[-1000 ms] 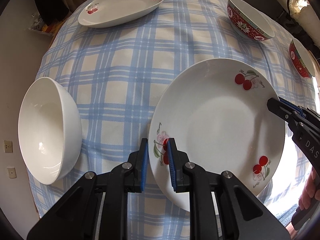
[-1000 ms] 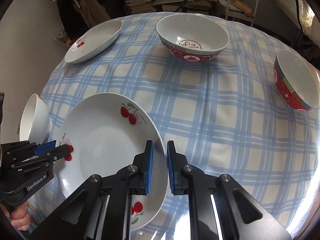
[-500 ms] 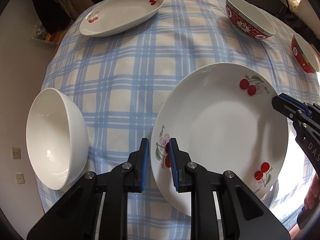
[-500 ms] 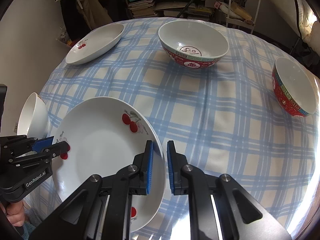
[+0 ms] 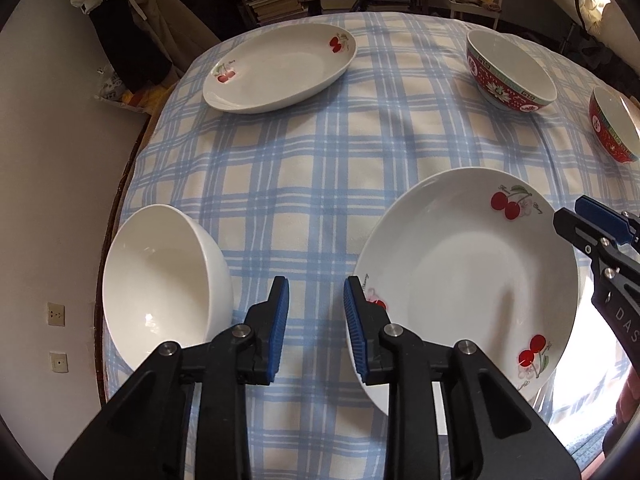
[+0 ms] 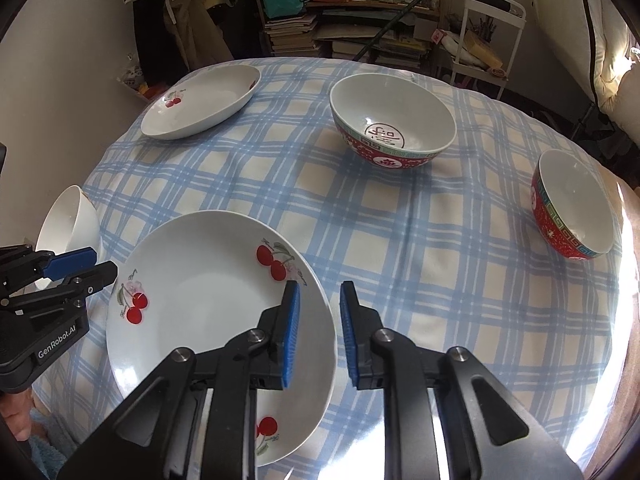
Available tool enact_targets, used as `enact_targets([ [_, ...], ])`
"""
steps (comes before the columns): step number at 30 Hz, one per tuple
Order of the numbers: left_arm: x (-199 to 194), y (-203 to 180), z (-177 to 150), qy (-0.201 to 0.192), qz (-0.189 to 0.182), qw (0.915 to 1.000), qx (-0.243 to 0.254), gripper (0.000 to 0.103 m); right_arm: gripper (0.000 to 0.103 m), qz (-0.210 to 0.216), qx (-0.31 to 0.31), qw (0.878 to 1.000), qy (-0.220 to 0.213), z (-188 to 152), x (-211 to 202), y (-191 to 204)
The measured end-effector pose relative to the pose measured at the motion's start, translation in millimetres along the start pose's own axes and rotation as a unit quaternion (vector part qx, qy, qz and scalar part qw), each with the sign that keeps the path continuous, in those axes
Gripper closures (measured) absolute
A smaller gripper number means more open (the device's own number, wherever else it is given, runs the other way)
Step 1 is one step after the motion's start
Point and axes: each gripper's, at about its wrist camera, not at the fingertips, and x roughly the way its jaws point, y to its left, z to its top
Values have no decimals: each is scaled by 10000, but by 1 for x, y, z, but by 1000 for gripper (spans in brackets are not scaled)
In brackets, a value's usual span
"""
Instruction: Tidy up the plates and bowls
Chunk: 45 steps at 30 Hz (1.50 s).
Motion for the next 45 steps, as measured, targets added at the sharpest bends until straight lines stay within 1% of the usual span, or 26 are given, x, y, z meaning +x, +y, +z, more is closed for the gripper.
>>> enact_targets([
  [2, -6, 5, 0, -111, 44, 9999, -65, 62, 60, -25, -26, 10000, -79, 1, -5, 1],
  [3, -9, 8, 0, -184, 88, 9997, -93, 58, 57, -35, -27, 9999, -126, 1, -7, 2],
  [5, -17, 14, -1, -328, 200, 9992, -130, 51, 47, -66, -36, 9997, -211, 2, -12, 4],
  [6, -21, 15, -1, -385, 235, 9989, -148, 49, 44, -99, -43, 9996, -255, 2, -14, 4],
  [7, -25, 18, -3, -444, 251, 9985, -179, 45, 38, -144, -52, 9994, -305, 3, -17, 5],
  [8, -29, 20, -4, -489, 273, 9982, -219, 39, 32, -192, -56, 9991, -361, 3, -20, 5],
  [9, -33, 23, -5, -536, 283, 9978, -252, 35, 28, -243, -62, 9988, -424, 3, -23, 6],
  [10, -36, 25, -6, -589, 299, 9974, -291, 27, 21, -277, -70, 9984, -493, 3, -26, 6],
  [11, -40, 28, -7, -662, 331, 9967, -336, 21, 14, -312, -72, 9978, -578, 3, -30, 6],
  [13, -48, 32, -9, -816, 415, 9950, -390, 18, 7, -354, -86, 9966, -739, 4, -37, 7],
  [14, -52, 35, -10, -884, 458, 9942, -414, 16, 6, -373, -98, 9959, -813, 4, -41, 8],
  [17, -60, 41, -11, -1034, 529, 9920, -495, 11, 4, -375, -123, 9946, -961, 7, -50, 10],
  [22, -69, 49, -10, -1161, 687, 9893, -556, 10, 3, -411, -126, 9926, -1132, 11, -62, 11],
  [24, -71, 53, -9, -1182, 679, 9889, -584, 10, 3, -406, -137, 9918, -1205, 12, -65, 12],
  [29, -74, 63, 0, -1039, 432, 9915, -651, 10, 3, -465, -215, 9903, -1290, 23, -73, 15],
  [33, -80, 72, 20, -1019, 425, 9919, -621, 10, 3, -316, -335, 9905, -1297, 39, -80, 22],
  [35, -81, 81, 30, -994, 361, 9921, -670, 10, 3, -234, -451, 9906, -1268, 50, -82, 27],
  [42, -54, 120, 67, -685, 0, 9919, -1069, 10, 3, 57, -631, 9901, -1251, 97, -74, 36],
  [45, -39, 136, 84, -551, -181, 9909, -1212, 10, 4, 240, -643, 9909, -1157, 121, -64, 38],
])
